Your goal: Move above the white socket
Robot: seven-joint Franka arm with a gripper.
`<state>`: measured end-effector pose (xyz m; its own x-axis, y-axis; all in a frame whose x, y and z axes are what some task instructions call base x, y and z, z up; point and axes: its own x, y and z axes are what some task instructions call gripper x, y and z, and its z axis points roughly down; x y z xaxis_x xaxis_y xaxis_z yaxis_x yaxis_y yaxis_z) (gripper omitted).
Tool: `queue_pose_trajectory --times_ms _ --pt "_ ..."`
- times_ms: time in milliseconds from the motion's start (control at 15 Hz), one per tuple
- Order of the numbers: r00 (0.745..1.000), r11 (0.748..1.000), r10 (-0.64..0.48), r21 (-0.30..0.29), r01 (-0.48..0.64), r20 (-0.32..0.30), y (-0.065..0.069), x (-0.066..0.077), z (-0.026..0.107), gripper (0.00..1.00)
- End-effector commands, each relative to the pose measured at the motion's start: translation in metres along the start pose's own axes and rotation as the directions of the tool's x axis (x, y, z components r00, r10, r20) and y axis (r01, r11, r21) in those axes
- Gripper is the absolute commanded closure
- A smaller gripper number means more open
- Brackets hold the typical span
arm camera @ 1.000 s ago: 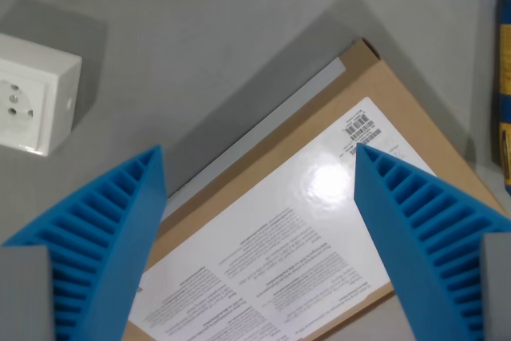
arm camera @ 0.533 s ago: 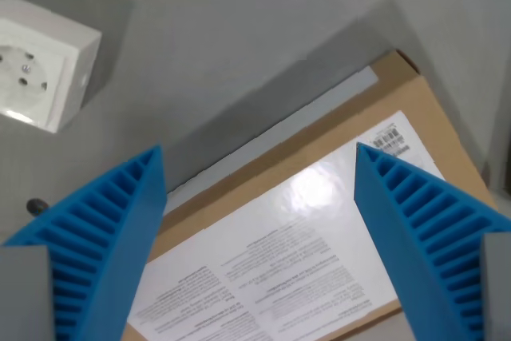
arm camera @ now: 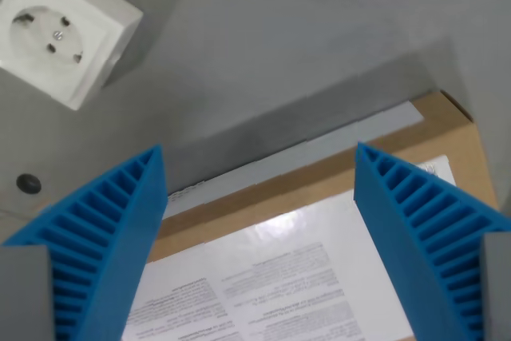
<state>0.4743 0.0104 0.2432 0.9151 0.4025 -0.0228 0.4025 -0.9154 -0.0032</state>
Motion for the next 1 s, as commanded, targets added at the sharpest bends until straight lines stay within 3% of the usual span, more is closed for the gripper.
queue_pose_trajectory --times_ms 67,1000 --pt "0.921 0.929 -0.369 -0.023 0.369 -0.127 -0.015 -0.001 0.01 0.0" --pt "0.723 0.736 -0.673 -0.05 0.675 -0.154 -0.068 0.016 0.045 0.0"
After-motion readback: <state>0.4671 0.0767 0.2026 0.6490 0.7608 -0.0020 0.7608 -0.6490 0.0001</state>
